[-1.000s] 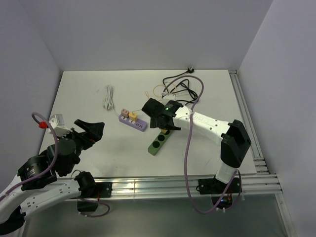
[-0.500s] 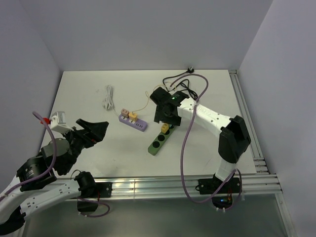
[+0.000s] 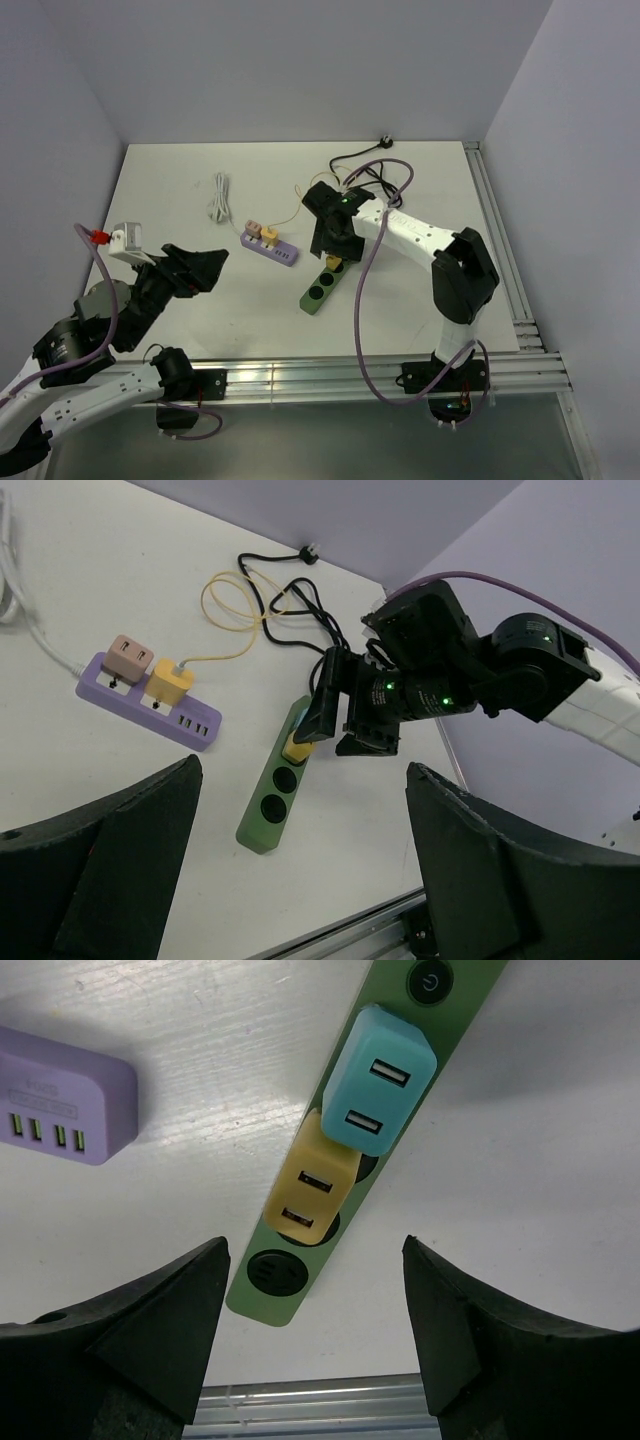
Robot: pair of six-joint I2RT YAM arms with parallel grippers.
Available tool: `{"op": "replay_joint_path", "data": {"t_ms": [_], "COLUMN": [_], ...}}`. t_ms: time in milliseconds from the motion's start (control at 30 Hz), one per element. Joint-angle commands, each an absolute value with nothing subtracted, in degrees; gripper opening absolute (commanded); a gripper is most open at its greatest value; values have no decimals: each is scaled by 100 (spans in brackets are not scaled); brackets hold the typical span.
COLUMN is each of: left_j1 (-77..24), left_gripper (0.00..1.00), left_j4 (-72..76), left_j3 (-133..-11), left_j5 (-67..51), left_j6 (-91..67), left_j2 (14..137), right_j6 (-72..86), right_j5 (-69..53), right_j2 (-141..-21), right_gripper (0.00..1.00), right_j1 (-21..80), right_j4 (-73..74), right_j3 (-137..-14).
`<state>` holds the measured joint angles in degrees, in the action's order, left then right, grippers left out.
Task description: Insert the plug
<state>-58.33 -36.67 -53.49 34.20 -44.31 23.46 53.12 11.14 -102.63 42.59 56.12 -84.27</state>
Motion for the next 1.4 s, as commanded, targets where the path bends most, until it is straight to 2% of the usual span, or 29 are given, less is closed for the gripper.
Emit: {"op": "replay_joint_path", "data": {"t_ms": [0, 533, 767, 900, 1133, 1167, 1300, 1367], "left_j1": [-5836, -5836, -5836, -5836, -5836, -5836, -5836, -5836], "left_gripper": [88, 87, 87, 87, 87, 87, 87, 86], "left_j4": [-3559, -3586, -3560, -3507, -3463, -3445, -3437, -3472], "left_j3": [-5625, -5660, -5651, -5634, -5572, -5564, -5581, -5564], "left_j5": [3287, 3305, 3331, 3252, 3252, 3243, 3208, 3217], "left_j6": [-4193, -4131, -4078, -4052, -4034, -4025, -4034, -4078], "left_j2": [2382, 2391, 2408, 2461, 2443, 2443, 2505, 2505], "right_j6": [5449, 5476, 5475, 5467, 5423, 5371, 5344, 5335], "right_j5": [1195, 1257, 1257, 1266, 1239, 1231, 1222, 1257], "right_j2": [-10511, -10820, -10802, -10749, -10731, -10766, -10740, -10801], "right_gripper": [78, 77, 66, 53, 51, 46, 10, 0], "right_j1": [4254, 4096, 4043, 4034, 3999, 3999, 3999, 3999], "right_j4": [5660, 5485, 5379, 5300, 5115, 5115, 4949, 4904], "right_j3": [-8560, -8649, -8552, -8411, -8130, -8139, -7972, -7884]}}
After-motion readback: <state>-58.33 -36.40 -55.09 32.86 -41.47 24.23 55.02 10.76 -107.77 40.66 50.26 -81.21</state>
